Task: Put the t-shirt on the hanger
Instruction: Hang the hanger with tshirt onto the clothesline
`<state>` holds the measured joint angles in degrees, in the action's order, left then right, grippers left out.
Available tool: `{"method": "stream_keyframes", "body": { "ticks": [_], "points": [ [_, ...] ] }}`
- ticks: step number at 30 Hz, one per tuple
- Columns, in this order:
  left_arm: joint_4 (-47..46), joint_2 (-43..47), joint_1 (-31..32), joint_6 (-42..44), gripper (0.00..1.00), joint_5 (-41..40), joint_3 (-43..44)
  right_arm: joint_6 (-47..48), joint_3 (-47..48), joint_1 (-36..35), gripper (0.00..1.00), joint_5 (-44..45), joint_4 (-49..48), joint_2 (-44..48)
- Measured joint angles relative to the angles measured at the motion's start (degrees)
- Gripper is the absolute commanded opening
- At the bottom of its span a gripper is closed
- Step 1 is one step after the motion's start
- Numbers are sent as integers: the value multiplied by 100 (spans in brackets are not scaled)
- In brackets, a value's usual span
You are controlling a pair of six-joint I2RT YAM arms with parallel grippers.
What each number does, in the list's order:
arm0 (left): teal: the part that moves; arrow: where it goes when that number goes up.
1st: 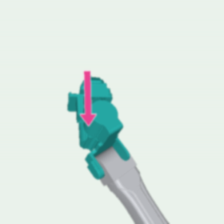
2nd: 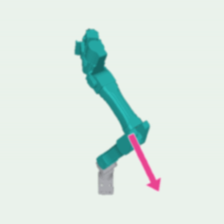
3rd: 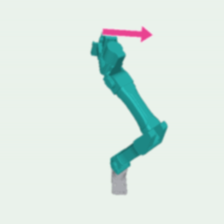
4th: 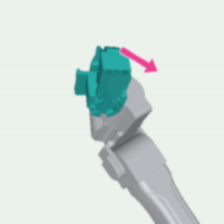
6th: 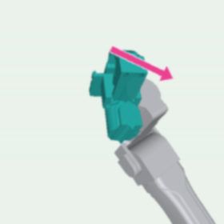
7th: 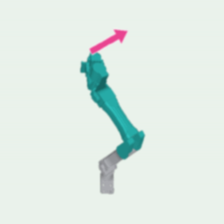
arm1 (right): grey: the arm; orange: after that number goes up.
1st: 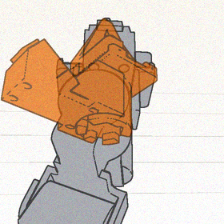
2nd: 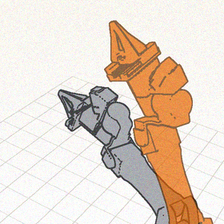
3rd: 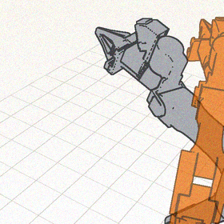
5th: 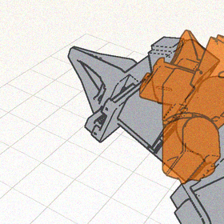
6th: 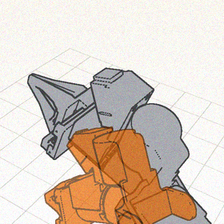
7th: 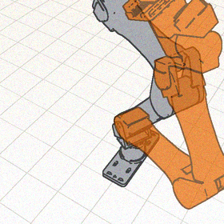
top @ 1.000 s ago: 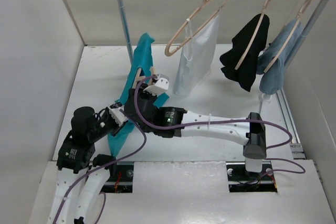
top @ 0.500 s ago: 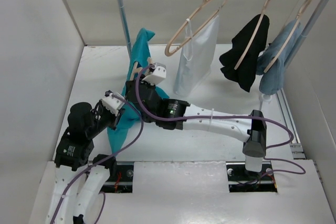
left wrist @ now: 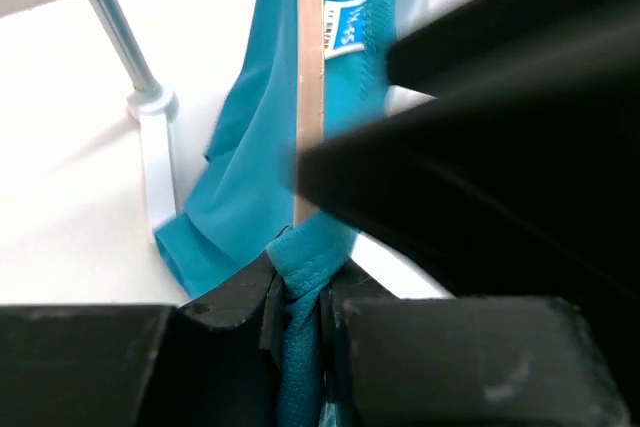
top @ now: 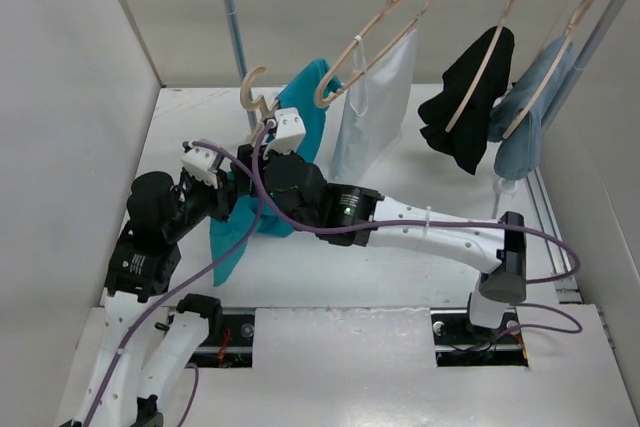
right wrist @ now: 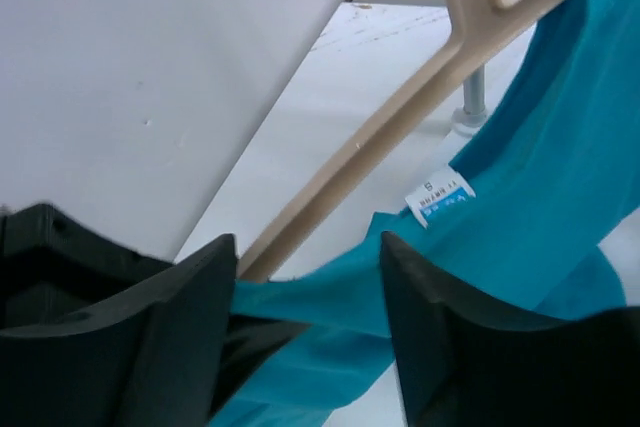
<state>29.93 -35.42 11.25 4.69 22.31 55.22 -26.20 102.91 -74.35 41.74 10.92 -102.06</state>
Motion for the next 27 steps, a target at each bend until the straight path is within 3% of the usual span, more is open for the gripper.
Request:
{"method": "stream_keyframes", "body": {
  "ticks": [3,4,12,13,16,21,27],
  "points": [
    [-236,-144,-7,-208,0,-103,125,339,-83,0,69,-59,66,249],
    [-317,-214,-9,-256,0,-168,197,479,-103,0,76,-79,92,334],
    [-890,-844,-11,-365,0,-431,831,994,-393,-4,80,-376,664,708],
    [-901,-966,-11,-337,0,-431,960,1049,-568,-7,88,-422,713,844],
    [-890,-1606,-11,-175,0,-424,1659,1235,-1196,-111,99,-461,796,1314],
    [-811,-2658,-11,120,0,-409,2752,1488,-1965,-557,99,-525,839,1915],
    [-304,-4017,-11,579,0,-365,4739,1550,-2295,-743,99,-688,1019,1974]
  ]
}}
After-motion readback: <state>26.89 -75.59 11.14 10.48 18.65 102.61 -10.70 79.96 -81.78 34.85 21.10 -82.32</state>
